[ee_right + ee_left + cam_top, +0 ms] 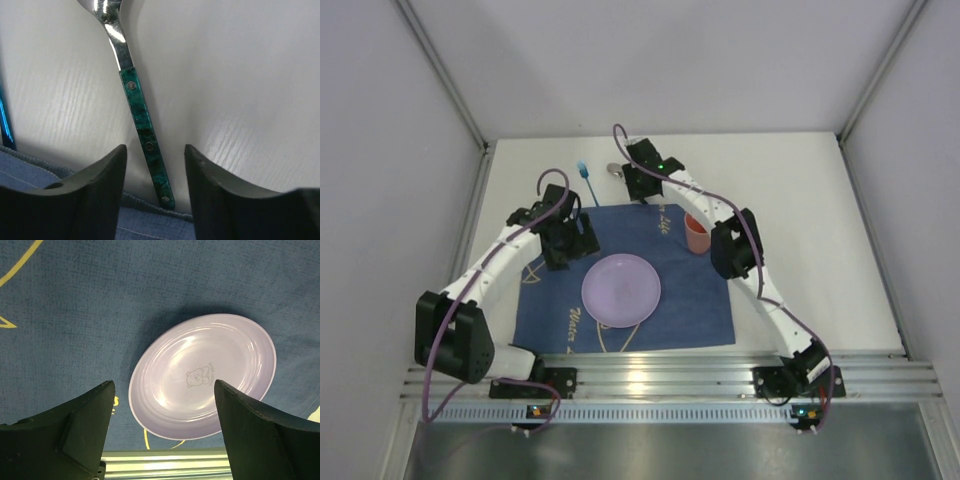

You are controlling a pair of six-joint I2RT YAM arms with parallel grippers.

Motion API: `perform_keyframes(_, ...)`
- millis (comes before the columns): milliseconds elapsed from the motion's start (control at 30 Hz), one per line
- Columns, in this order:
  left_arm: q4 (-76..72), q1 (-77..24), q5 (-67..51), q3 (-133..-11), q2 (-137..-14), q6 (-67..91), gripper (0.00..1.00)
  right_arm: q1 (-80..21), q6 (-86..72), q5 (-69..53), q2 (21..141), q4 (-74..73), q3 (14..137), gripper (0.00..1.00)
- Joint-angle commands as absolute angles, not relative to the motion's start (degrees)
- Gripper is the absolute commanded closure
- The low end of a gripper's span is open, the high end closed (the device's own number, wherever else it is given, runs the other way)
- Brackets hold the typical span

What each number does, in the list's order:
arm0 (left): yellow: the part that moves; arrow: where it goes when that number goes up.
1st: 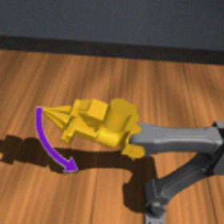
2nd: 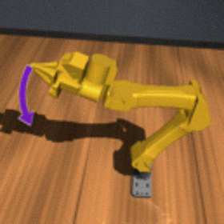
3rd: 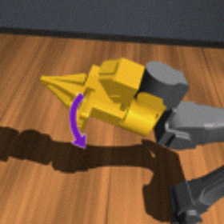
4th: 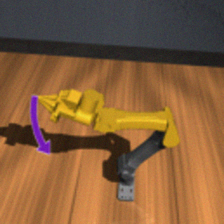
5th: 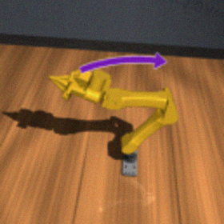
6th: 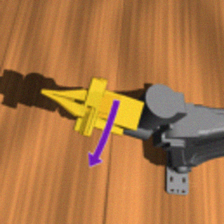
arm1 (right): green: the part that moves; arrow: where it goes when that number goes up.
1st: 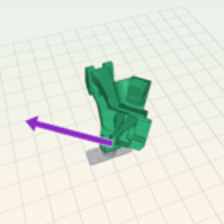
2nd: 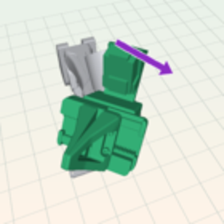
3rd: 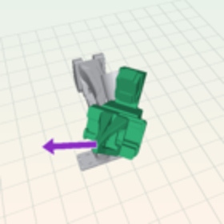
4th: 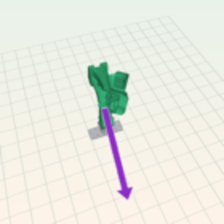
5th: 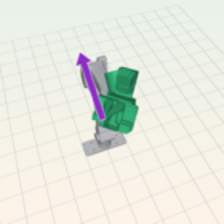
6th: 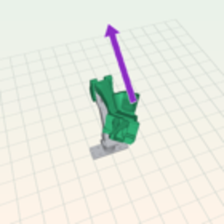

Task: Set the dinner table for one person

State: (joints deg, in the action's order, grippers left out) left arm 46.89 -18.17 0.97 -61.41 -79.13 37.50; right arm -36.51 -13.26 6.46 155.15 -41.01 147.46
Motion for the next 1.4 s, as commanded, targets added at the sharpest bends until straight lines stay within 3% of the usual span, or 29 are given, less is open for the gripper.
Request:
perform_keyframes(0, 45.53, -18.19, 1.41, -59.51, -77.17, 39.02, 0.14, -36.74, -12.92, 8.0, 156.09, -39.9, 148.98, 0.53)
perform_keyframes(33, 45.53, -18.19, 1.41, -59.33, -76.99, 39.63, 0.14, -36.74, -12.57, 7.91, 156.7, -39.82, 148.89, 0.62)
perform_keyframes(200, 46.05, -18.19, 2.46, -59.68, -75.41, 41.04, 0.14, -37.09, -12.13, 9.49, 157.32, -38.94, 148.8, 0.75)
perform_keyframes(333, 46.84, -18.19, 3.78, -59.24, -72.87, 41.83, 0.14, -37.7, -11.69, 11.51, 157.67, -38.85, 149.15, 0.91)
perform_keyframes(533, 47.72, -18.19, 5.62, -57.31, -68.65, 42.98, 0.14, -37.71, -12.39, 12.74, 157.41, -39.37, 149.33, 1.0)
perform_keyframes(800, 50.36, -18.19, 6.86, -55.81, -63.64, 43.86, 0.14, -34.98, -10.73, 14.85, 152.76, -35.69, 151.69, 1.0)
perform_keyframes(1167, 53.0, -18.19, 9.05, -56.08, -58.45, 43.24, 0.14, -27.69, -12.74, 11.44, 135.8, -32.77, 154.78, 1.0)
perform_keyframes(1367, 50.98, -18.19, 7.91, -56.69, -59.15, 41.84, 0.14, -28.03, -20.65, 3.01, 120.0, -39.2, 140.83, 1.0)
